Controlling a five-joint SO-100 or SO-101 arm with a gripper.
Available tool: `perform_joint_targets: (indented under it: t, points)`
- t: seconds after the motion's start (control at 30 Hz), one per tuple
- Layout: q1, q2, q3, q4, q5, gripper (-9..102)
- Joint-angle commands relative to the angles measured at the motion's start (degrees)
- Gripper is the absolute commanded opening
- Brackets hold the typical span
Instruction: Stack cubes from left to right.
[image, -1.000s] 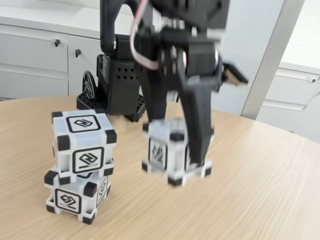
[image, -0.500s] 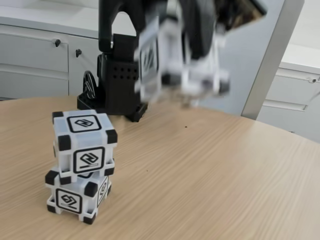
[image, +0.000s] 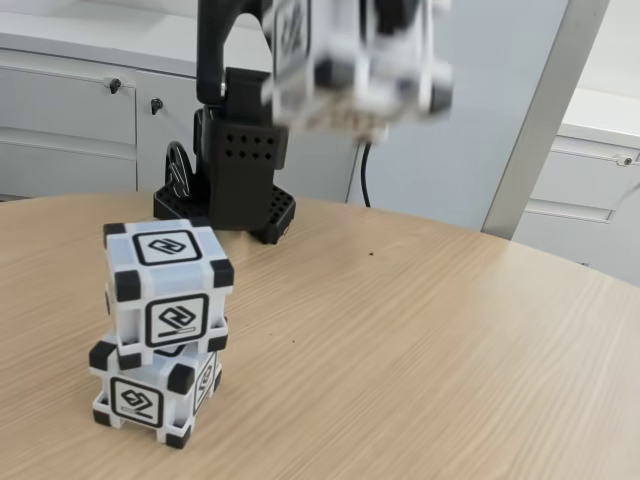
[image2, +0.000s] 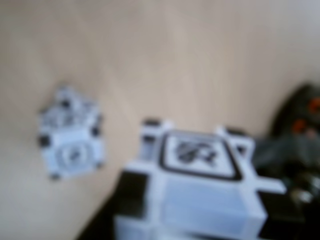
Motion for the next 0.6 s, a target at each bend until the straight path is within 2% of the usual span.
perform_joint_targets:
  t: [0.0, 0.23, 0.57]
  points:
    - [1.8, -4.2, -3.2, 0.4, 0.1, 16]
    - [10.4, -7.6, -3.3, 0.4, -2.3, 16]
    - [16.4, -7.5, -2.2, 0.4, -7.4, 15]
